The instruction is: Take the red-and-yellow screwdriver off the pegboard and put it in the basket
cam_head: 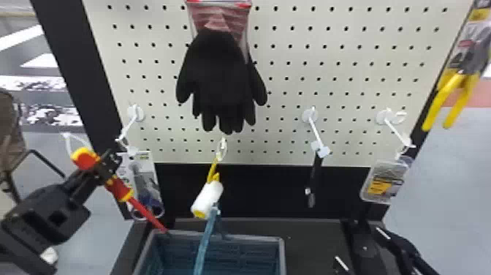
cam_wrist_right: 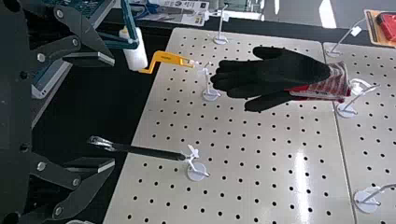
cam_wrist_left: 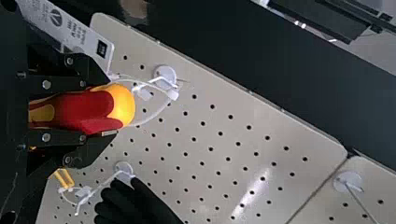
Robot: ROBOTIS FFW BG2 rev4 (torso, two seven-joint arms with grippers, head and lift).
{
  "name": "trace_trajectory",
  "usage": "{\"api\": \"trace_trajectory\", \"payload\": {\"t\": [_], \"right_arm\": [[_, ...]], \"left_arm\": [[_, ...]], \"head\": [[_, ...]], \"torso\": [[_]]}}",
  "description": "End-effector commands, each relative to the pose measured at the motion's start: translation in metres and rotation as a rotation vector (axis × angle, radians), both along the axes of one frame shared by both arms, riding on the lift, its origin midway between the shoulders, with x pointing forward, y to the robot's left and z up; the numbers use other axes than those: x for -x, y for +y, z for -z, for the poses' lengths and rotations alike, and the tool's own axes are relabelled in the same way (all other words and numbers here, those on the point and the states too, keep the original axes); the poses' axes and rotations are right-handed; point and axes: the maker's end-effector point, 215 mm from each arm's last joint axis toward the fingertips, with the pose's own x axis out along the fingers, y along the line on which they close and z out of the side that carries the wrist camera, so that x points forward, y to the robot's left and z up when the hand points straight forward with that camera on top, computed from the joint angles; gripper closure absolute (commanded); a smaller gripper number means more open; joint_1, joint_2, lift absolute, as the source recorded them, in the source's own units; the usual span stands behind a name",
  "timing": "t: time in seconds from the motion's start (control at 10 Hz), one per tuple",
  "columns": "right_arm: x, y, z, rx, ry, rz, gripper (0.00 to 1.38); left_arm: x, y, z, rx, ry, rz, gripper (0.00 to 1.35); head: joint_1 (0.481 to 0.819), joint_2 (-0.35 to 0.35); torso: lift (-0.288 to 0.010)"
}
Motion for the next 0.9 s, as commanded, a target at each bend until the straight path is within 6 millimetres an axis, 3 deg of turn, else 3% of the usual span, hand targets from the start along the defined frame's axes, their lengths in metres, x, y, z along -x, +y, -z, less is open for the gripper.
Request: {"api": "trace_trajectory", "payload": {"t": [0.0, 0.3, 0.8], "right_arm": [[0.0, 0.0, 0.001, -0.001, 0.002, 0.0, 0.5], [0.0, 0.0, 0.0, -0.002, 0.0, 0.001, 0.5], [0.001, 0.0, 0.001, -0.002, 0.001, 0.001, 0.5]], "left_arm": [[0.001, -0.001, 0.016, 0.027, 0.027, -0.002, 1.03], [0.008, 0.0, 0.048, 0.116, 0.087, -0.022, 1.03], [0.008, -0.028, 0.083, 0.219, 0.142, 0.017, 1.03]], "head": [[0.549, 0.0], [0.549, 0.0], [0.549, 0.0]], "torso": [[-0.1], [-0.1], [-0.1]]}}
